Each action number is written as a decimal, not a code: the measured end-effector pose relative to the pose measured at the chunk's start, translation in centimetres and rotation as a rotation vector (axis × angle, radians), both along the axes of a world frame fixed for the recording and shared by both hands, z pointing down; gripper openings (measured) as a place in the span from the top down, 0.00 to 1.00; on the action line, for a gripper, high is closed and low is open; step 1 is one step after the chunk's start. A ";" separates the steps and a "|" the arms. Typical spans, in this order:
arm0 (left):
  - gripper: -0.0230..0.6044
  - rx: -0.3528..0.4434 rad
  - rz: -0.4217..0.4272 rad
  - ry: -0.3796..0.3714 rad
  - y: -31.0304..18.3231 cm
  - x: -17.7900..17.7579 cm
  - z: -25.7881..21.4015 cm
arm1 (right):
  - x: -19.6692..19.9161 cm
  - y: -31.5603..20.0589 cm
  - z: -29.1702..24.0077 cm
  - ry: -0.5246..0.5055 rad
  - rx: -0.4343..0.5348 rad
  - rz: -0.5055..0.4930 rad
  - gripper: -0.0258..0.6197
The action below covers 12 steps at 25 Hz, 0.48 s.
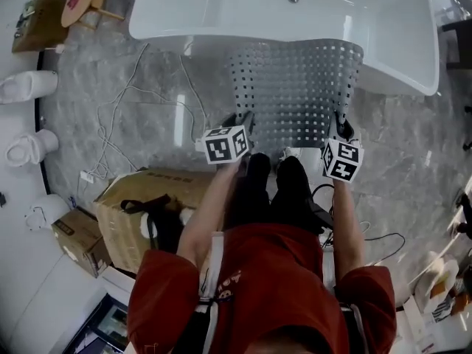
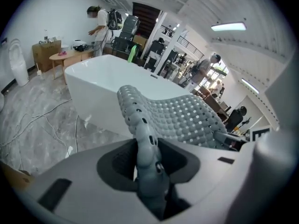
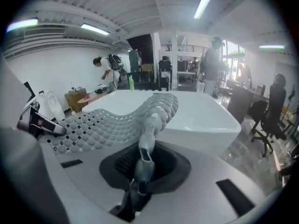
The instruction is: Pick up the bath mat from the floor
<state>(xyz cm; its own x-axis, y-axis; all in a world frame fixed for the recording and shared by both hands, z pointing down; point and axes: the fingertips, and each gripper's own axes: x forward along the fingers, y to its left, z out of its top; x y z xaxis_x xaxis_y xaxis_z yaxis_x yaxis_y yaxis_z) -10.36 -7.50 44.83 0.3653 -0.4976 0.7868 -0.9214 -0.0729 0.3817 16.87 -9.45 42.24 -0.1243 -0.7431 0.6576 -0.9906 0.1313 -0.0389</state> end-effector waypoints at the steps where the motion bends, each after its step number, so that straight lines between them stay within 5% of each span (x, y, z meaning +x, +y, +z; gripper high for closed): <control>1: 0.75 0.022 -0.001 0.013 -0.4 0.2 -1.4 | 0.1 -0.4 -1.6 0.011 0.033 0.003 0.88; 12: 0.77 0.438 0.029 0.048 -8.8 1.2 -19.8 | 0.1 -7.1 -22.9 0.092 0.527 0.042 0.88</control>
<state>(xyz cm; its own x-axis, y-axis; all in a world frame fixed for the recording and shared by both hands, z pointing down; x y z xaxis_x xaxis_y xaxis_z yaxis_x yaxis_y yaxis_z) -9.19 -16.29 25.04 0.4146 -0.7694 0.4860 -0.8987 -0.2624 0.3514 16.98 -16.54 19.32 -0.0471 -0.9786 0.2005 -0.9916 0.0700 0.1089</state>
